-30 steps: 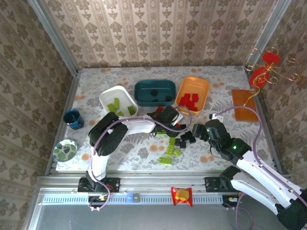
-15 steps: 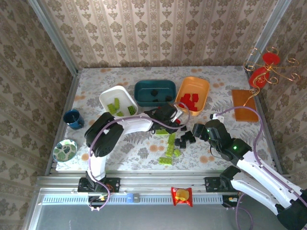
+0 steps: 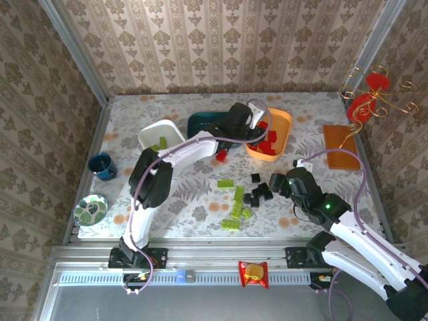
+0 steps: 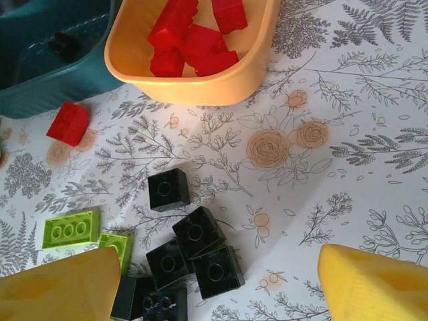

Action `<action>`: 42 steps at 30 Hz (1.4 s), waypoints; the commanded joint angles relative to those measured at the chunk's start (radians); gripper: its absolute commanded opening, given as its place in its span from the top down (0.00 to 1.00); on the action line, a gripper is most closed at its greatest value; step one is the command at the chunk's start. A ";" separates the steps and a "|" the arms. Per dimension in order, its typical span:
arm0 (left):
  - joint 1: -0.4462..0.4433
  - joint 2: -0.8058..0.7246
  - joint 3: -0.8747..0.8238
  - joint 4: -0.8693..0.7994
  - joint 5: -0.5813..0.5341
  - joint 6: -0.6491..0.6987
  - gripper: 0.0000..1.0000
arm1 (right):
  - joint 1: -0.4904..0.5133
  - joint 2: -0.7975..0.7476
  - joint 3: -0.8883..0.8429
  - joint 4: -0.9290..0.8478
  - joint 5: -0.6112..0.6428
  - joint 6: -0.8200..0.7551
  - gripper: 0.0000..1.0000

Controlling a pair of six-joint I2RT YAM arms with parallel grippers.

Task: Sort the legos into containers by color
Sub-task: Place the lego in the container, then pick up the lego from the center of the table.

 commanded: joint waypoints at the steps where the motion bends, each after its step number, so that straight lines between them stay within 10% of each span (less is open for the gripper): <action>1: 0.005 0.096 0.106 -0.120 0.027 0.003 0.66 | -0.006 -0.017 -0.013 -0.024 0.037 0.023 0.21; 9: 0.034 0.062 0.163 -0.083 0.097 -0.082 0.30 | -0.006 0.026 -0.016 0.013 -0.051 0.003 0.15; 24: 0.058 -0.669 -0.778 0.363 0.034 -0.289 0.10 | 0.003 0.502 0.082 0.248 -0.167 -0.126 0.18; 42: 0.090 -1.278 -1.338 0.199 -0.214 -0.343 0.00 | 0.004 0.968 0.293 0.299 -0.142 -0.163 0.41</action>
